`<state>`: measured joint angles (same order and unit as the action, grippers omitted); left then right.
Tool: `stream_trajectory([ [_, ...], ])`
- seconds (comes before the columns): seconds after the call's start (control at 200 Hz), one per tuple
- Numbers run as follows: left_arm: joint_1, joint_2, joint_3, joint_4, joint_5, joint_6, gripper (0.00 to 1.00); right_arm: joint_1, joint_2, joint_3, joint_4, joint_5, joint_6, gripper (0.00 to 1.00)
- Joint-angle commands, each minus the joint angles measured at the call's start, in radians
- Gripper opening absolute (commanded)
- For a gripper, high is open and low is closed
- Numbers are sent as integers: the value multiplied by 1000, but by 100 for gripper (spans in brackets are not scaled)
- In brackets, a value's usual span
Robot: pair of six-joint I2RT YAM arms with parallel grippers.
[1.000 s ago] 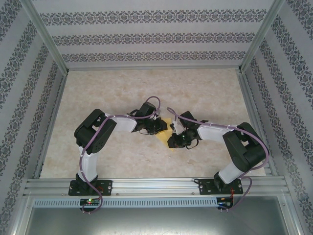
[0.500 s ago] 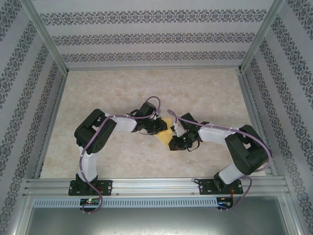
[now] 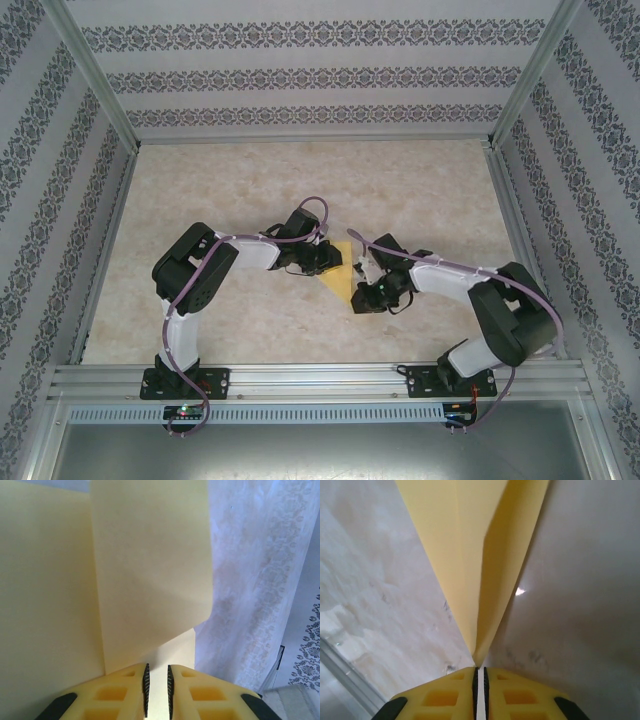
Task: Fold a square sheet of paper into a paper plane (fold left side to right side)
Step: Fourth fold the wing at the center of the table.
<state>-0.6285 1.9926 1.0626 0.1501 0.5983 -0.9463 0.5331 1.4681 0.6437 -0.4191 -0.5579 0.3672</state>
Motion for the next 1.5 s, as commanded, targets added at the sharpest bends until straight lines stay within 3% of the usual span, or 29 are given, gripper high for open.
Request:
stream_trajectory([
  [0.0, -4, 44, -12, -96, -52, 27, 21, -28, -76, -1, 27, -66, 34, 17],
  [0.115, -4, 44, -12, -92, -48, 24, 21, -66, -51, 15, 133, -142, 72, 18],
  [0.28, -4, 40, -13, -92, -50, 25, 21, -74, 49, 78, 222, -130, 100, 18],
  [0.57, -5, 40, -12, -86, -48, 23, 21, -83, 184, 102, 184, -30, 74, 15],
  [0.974, 1, 16, -5, -104, -58, 41, 23, -85, 206, 129, 30, 103, 36, 12],
  [1.174, 1, -65, -47, 3, -45, 50, 24, -84, 219, 121, 26, 102, 36, 0],
  [1.494, -44, -85, -116, 156, 44, -19, 14, -76, 240, 118, 34, 113, 36, 0],
])
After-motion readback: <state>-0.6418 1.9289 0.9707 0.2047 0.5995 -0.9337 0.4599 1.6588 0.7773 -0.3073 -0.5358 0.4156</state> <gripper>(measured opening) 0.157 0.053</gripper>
